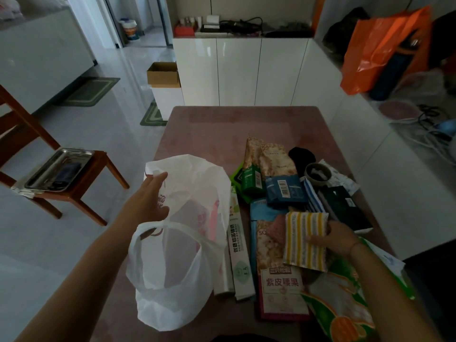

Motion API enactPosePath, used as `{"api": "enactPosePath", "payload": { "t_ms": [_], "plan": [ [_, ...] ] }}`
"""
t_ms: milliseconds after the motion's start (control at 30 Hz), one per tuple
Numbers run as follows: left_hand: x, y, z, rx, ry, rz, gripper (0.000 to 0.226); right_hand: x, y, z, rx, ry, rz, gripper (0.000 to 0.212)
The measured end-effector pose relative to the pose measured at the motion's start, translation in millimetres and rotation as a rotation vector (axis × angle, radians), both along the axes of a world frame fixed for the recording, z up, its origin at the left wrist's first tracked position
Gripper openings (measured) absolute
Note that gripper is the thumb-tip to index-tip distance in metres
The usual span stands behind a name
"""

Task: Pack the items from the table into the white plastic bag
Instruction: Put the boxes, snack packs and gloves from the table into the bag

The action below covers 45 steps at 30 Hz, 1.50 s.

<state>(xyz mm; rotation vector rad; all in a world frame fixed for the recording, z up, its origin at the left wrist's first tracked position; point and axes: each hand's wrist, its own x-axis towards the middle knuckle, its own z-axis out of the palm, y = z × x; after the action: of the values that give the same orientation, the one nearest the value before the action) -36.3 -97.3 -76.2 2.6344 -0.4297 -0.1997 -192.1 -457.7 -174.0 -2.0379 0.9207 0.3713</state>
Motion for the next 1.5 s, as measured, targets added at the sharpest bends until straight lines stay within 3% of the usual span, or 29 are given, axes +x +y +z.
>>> {"api": "enactPosePath", "payload": {
  "t_ms": [67, 200, 267, 333, 400, 500, 567, 667, 733, 800, 867, 967, 1033, 1100, 1200, 1367, 1500],
  "plan": [
    [0.4, 0.0, 2.4, -0.008, -0.011, 0.007, 0.078, 8.4, 6.1, 25.2, 0.01, -0.131, -0.006, 0.061],
    [1.1, -0.2, 3.7, 0.011, -0.011, 0.018, 0.079, 44.4, 44.1, 92.6, 0.234, -0.6, -0.047, 0.027],
    [0.6, -0.5, 3.1, 0.001, -0.015, 0.03, 0.079, 71.6, 79.4, 111.5, 0.354, -0.723, 0.005, 0.024],
    [-0.3, 0.8, 2.5, -0.014, -0.022, 0.025, 0.078, 100.4, 120.6, 110.8, 0.341, -0.665, 0.126, 0.043],
    [-0.3, 2.4, 1.3, -0.023, -0.03, 0.016, 0.078, 124.7, 160.9, 94.6, 0.181, -0.484, 0.267, 0.064],
    [1.3, 7.0, 0.2, -0.031, -0.026, 0.023, 0.08, 146.2, 204.5, 59.6, -0.013, -0.191, 0.424, 0.079],
    [2.5, 12.2, -1.3, -0.033, -0.014, 0.021, 0.082, 152.5, 220.0, 42.9, -0.045, -0.12, 0.447, 0.079],
    [3.3, 17.9, -5.1, -0.033, -0.006, 0.011, 0.083, 153.2, 224.1, 32.9, -0.06, -0.185, 0.473, 0.059],
    [3.0, 19.6, -8.2, -0.026, -0.015, 0.017, 0.082, 149.0, 215.2, 34.6, 0.003, -0.361, 0.441, 0.044],
    [1.6, 18.6, -10.1, -0.011, -0.022, 0.024, 0.08, 141.8, 194.0, 37.9, 0.056, -0.618, 0.272, 0.03],
    [0.2, 17.9, -11.3, -0.005, -0.029, 0.03, 0.079, 132.6, 164.3, 34.1, -0.025, -0.739, 0.029, 0.023],
    [-0.2, 18.3, -12.6, 0.011, -0.046, 0.03, 0.08, 119.2, 127.4, 6.6, -0.121, -0.49, -0.111, 0.018],
    [1.4, 18.4, -13.0, 0.015, -0.05, 0.031, 0.08, 112.3, 126.1, -19.6, -0.081, -0.231, 0.02, 0.032],
    [2.7, 17.9, -11.6, 0.017, -0.044, 0.037, 0.079, 105.4, 139.1, -41.0, 0.013, -0.097, 0.121, 0.045],
    [2.0, 15.2, -9.5, 0.013, -0.041, 0.028, 0.079, 100.8, 157.0, -62.9, 0.058, -0.045, 0.138, 0.059],
    [-0.1, 17.2, -8.1, 0.011, -0.051, 0.024, 0.08, 107.6, 168.2, -69.3, -0.118, -0.002, 0.128, 0.076],
    [-0.3, 19.5, -8.2, 0.014, -0.061, 0.017, 0.081, 114.1, 161.6, -45.3, -0.098, -0.056, 0.102, 0.065]
  ]
}}
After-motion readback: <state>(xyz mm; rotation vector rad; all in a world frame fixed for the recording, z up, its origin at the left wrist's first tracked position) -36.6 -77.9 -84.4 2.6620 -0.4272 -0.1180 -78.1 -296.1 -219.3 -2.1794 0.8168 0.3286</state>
